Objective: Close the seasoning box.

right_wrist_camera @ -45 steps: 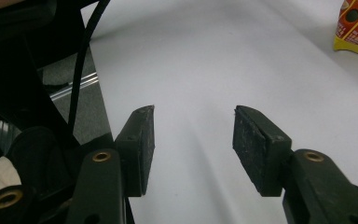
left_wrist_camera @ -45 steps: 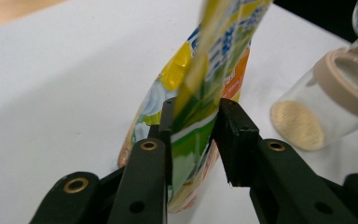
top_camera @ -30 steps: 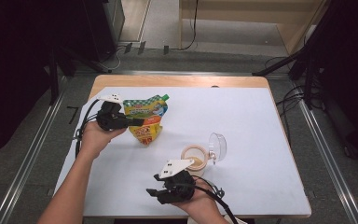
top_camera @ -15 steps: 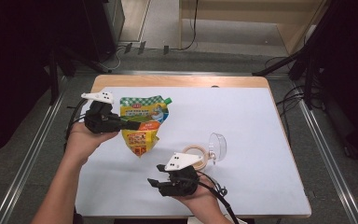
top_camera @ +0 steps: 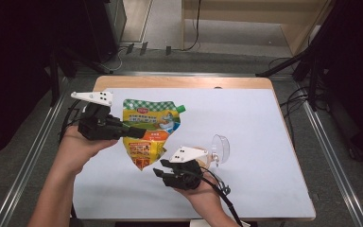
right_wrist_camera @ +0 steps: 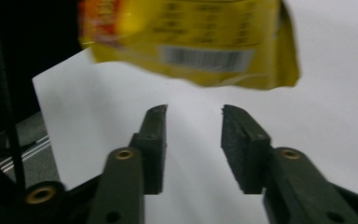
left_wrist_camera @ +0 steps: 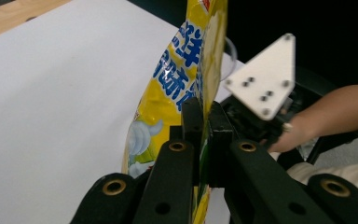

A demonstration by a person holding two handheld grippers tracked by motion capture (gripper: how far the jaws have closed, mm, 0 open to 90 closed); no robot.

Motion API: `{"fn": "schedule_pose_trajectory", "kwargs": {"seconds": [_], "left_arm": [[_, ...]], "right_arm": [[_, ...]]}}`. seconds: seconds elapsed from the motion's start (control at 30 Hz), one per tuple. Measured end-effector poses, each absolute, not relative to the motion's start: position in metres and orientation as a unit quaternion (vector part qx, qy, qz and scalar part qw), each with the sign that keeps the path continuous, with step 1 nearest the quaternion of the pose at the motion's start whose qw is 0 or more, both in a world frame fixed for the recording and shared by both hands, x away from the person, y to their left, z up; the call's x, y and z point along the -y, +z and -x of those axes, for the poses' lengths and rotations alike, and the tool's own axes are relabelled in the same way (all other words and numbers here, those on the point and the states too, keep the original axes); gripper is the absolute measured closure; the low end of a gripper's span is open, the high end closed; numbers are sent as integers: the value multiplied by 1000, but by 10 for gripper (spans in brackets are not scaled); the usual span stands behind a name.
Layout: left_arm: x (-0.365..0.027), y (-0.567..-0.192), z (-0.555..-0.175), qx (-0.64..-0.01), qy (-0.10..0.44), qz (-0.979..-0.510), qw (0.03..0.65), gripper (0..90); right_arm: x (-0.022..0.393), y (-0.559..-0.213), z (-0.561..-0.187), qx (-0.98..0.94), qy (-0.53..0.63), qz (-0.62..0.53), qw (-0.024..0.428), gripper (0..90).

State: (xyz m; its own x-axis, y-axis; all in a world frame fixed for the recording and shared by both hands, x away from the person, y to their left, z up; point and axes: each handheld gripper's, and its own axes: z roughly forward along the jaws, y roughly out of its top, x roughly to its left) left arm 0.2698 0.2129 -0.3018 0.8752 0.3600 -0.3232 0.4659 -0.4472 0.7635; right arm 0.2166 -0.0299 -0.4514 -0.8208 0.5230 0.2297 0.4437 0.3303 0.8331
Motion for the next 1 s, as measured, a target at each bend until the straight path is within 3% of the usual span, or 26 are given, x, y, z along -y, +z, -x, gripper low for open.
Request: {"fn": "schedule_pose_trajectory", "kwargs": {"seconds": [0.3,0.5,0.53,0.77,1.0], "left_arm": [[-201,-279,-243,-228,-68,-850,471,900],[-197,-282,-242,-244,-79,-848,463,900],[-197,-283,-243,-248,-82,-846,465,900],[-192,-297,-253,-277,-97,-833,470,898],[-173,-310,-256,-282,-106,-840,452,886]], "right_arm": [[32,-448,-216,-796,511,-319,64,742],[31,-449,-214,-791,528,-301,71,685],[30,-448,-213,-789,534,-296,69,716],[19,-449,-195,-820,508,-234,119,698],[13,-454,-183,-834,498,-219,92,695]]}}
